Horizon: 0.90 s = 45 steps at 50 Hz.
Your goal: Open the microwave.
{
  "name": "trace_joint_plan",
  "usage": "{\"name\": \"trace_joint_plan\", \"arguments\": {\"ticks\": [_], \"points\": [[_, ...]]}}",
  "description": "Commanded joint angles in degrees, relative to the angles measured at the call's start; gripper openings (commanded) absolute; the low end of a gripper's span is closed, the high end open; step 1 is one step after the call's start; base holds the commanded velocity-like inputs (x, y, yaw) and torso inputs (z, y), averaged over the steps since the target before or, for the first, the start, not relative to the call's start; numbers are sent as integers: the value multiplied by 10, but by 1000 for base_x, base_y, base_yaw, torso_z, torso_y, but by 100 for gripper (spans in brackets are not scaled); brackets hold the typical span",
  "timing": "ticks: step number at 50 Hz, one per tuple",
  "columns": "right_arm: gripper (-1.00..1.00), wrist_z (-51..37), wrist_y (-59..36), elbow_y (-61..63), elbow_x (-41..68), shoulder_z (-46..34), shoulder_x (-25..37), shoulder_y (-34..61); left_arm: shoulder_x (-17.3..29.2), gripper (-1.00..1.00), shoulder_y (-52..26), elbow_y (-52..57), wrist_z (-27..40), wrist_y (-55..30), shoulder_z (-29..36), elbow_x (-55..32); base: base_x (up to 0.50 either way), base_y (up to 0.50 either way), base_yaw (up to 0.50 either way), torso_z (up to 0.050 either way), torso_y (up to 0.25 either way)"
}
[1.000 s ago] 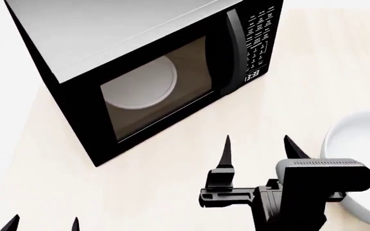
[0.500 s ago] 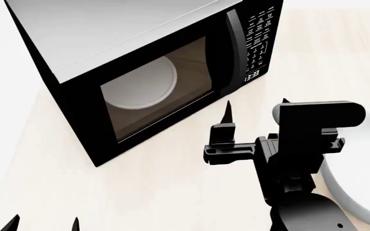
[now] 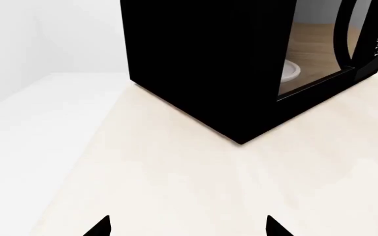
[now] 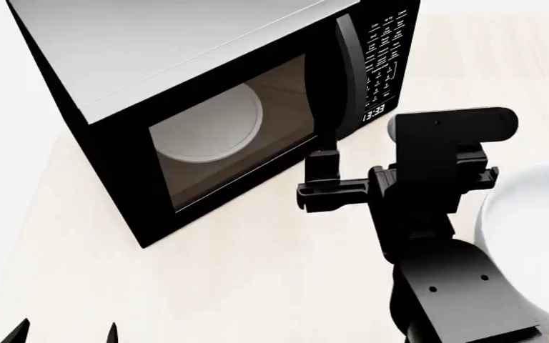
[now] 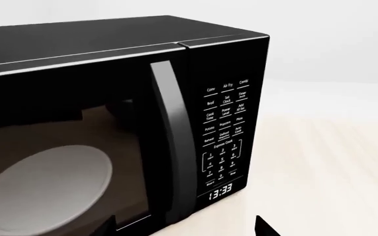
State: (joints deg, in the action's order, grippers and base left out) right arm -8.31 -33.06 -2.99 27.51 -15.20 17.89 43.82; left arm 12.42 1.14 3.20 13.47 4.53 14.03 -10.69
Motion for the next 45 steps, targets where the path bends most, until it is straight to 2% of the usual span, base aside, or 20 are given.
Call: {"name": "trace_joint_plan", "arguments": {"ticks": [1,27,45], "points": [[100,6,7,-48,-12,-13,-11,34,2,100,-2,-8,1,0,4,-6,0,0,0,0,0],[100,34,55,-193,-42,-39,-45,117,7,100,-8,-16,4,4,13,-12,0,0,0,0,-1],[100,41,73,-250,-50,-46,-52,141,12,100,-4,-8,12,1,18,-14,0,0,0,-1,-1]]}}
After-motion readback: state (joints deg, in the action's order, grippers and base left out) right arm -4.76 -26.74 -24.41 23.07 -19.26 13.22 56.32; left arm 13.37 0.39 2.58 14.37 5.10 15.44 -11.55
